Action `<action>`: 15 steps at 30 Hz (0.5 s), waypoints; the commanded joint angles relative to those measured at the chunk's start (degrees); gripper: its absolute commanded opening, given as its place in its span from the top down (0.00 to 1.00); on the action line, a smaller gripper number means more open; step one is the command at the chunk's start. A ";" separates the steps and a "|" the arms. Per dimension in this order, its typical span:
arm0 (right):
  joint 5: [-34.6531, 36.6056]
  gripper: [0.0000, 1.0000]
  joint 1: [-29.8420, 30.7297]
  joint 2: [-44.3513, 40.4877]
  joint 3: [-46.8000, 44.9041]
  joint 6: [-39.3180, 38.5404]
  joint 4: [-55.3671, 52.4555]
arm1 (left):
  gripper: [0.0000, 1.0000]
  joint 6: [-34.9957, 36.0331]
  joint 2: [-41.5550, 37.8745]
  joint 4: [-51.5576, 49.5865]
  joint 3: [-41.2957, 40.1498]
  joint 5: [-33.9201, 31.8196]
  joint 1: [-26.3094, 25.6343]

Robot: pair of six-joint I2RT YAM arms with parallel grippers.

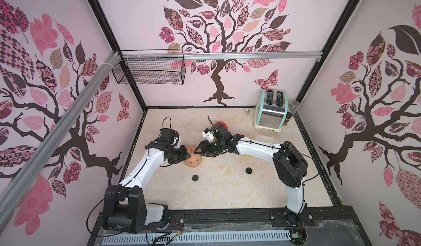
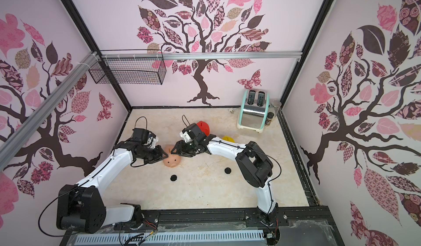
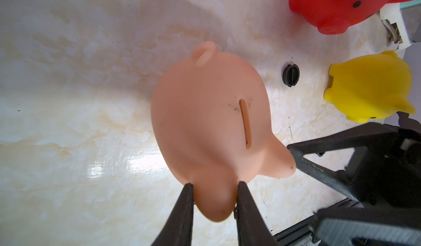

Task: Close piggy banks
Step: Turn over the piggy bank at the center of the board.

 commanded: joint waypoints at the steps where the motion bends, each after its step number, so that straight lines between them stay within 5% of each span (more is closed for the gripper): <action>1: -3.28 0.41 2.28 -2.07 3.59 -0.59 3.29 | 0.94 -0.69 4.60 -1.60 -3.25 -6.37 -0.28; 15: 1.06 0.36 -3.96 -8.45 -3.17 -5.30 1.69 | 0.98 -4.27 2.47 -1.15 -4.46 -5.34 0.18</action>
